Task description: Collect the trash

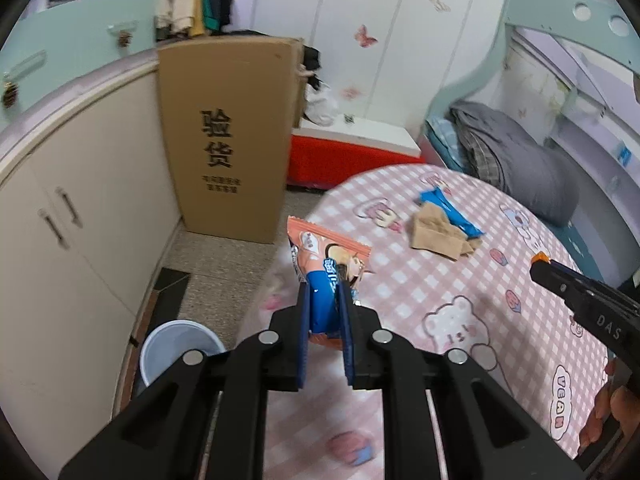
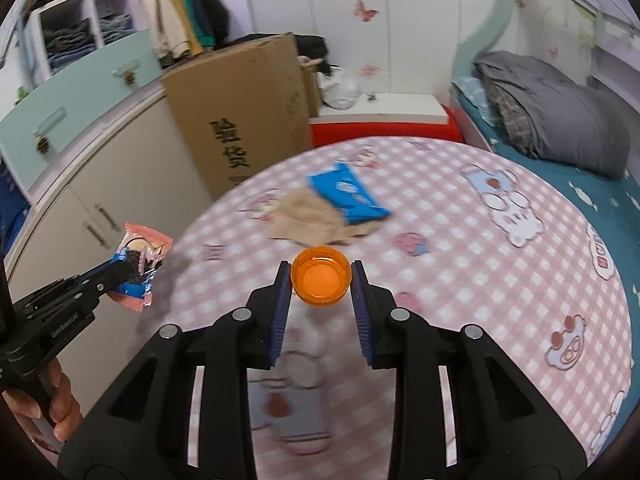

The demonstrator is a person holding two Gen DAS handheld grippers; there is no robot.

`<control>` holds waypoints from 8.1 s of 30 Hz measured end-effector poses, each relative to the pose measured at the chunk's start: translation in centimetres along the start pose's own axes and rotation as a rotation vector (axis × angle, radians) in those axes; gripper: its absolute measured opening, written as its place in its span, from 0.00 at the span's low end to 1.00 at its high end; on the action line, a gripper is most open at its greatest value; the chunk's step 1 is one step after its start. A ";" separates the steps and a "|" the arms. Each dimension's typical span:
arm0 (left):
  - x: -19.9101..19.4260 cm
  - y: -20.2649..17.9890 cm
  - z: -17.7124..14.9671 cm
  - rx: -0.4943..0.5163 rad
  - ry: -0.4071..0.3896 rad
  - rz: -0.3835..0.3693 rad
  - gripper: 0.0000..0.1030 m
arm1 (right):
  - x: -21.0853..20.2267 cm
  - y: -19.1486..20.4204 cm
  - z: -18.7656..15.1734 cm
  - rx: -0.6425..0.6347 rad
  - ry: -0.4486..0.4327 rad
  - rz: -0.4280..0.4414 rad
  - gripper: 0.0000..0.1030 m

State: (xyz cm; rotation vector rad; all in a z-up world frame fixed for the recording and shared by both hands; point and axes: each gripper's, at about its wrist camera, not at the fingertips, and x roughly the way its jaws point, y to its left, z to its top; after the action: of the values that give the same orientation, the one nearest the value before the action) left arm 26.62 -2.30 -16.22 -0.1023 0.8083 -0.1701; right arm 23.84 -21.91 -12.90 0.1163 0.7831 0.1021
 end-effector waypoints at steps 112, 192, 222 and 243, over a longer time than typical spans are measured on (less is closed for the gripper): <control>13.6 -8.8 5.5 -0.088 0.116 -0.067 0.02 | 11.4 -8.2 5.4 0.052 0.070 0.064 0.66; 2.5 26.2 -1.8 -0.356 0.068 0.425 0.03 | 17.2 26.9 -1.4 -0.282 0.118 0.332 0.75; 5.9 25.7 -1.0 -0.353 0.116 0.429 0.70 | 18.4 24.8 -1.0 -0.171 0.170 0.315 0.76; -4.7 23.4 -3.4 -0.373 0.003 0.425 0.75 | 7.8 25.1 -2.7 -0.205 0.084 0.346 0.76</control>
State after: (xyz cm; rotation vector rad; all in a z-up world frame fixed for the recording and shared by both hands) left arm 23.60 21.44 -18.89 -0.2778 0.8401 0.3836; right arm 26.18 4.12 -16.65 0.0525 0.8259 0.5162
